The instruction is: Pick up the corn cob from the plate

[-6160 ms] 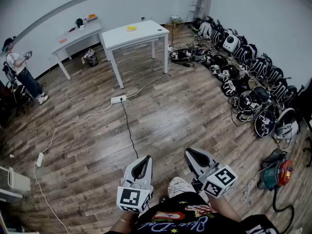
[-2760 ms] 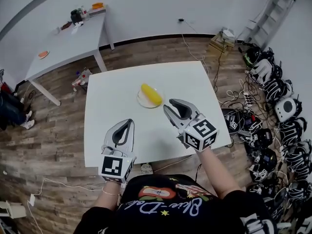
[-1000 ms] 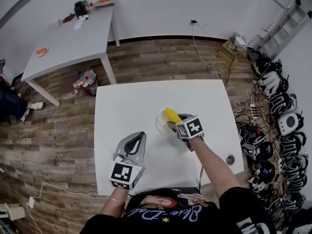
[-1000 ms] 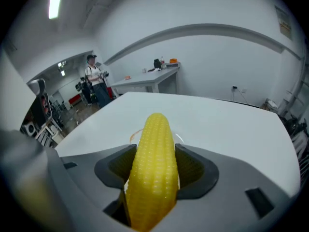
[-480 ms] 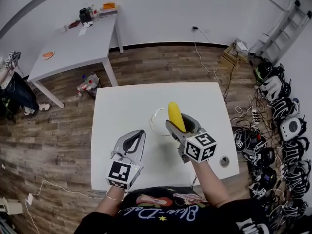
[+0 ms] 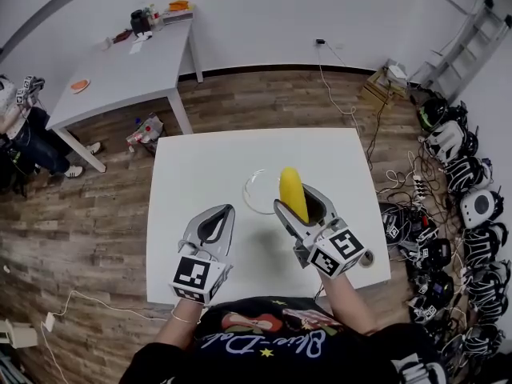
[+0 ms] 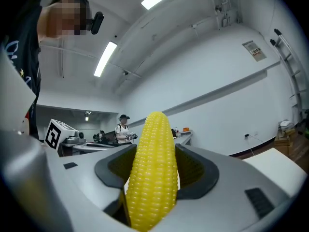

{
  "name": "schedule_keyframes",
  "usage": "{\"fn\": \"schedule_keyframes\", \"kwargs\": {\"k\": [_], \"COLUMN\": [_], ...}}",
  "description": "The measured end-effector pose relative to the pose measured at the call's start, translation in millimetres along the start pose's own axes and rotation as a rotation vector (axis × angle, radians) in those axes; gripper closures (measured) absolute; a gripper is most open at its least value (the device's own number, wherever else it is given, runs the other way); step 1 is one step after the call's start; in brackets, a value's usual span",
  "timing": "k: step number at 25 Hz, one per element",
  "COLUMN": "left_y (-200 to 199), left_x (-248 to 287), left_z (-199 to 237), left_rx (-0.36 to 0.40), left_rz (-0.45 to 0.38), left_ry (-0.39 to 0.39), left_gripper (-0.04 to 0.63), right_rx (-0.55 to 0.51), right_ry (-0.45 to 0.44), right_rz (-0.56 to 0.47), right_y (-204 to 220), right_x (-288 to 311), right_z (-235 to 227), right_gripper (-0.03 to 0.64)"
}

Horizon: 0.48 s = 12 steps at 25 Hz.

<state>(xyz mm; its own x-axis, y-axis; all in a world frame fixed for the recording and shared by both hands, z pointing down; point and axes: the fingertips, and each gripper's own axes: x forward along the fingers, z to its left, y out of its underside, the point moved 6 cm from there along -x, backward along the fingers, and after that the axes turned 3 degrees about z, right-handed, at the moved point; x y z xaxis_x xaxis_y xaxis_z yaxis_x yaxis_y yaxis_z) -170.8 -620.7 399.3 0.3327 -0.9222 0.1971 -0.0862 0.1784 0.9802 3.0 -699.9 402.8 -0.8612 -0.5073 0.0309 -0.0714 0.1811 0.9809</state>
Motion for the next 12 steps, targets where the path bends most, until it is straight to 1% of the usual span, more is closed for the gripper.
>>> {"fn": "schedule_keyframes", "kwargs": {"k": [8,12], "left_y": [-0.3,0.8], "left_x": [-0.8,-2.0], "left_z": [0.4,1.1], "left_rx": [0.026,0.032], "left_rz": [0.007,0.009], "left_ry": [0.004,0.009], "left_gripper": [0.597,0.597], "right_rx": [0.033,0.027], "right_ry": [0.004,0.003], "right_rz": [0.009,0.014], "right_y": [3.1,2.9], "right_x": [1.5,2.4], "right_z": [-2.1,0.3], "right_gripper": [0.376,0.377]}}
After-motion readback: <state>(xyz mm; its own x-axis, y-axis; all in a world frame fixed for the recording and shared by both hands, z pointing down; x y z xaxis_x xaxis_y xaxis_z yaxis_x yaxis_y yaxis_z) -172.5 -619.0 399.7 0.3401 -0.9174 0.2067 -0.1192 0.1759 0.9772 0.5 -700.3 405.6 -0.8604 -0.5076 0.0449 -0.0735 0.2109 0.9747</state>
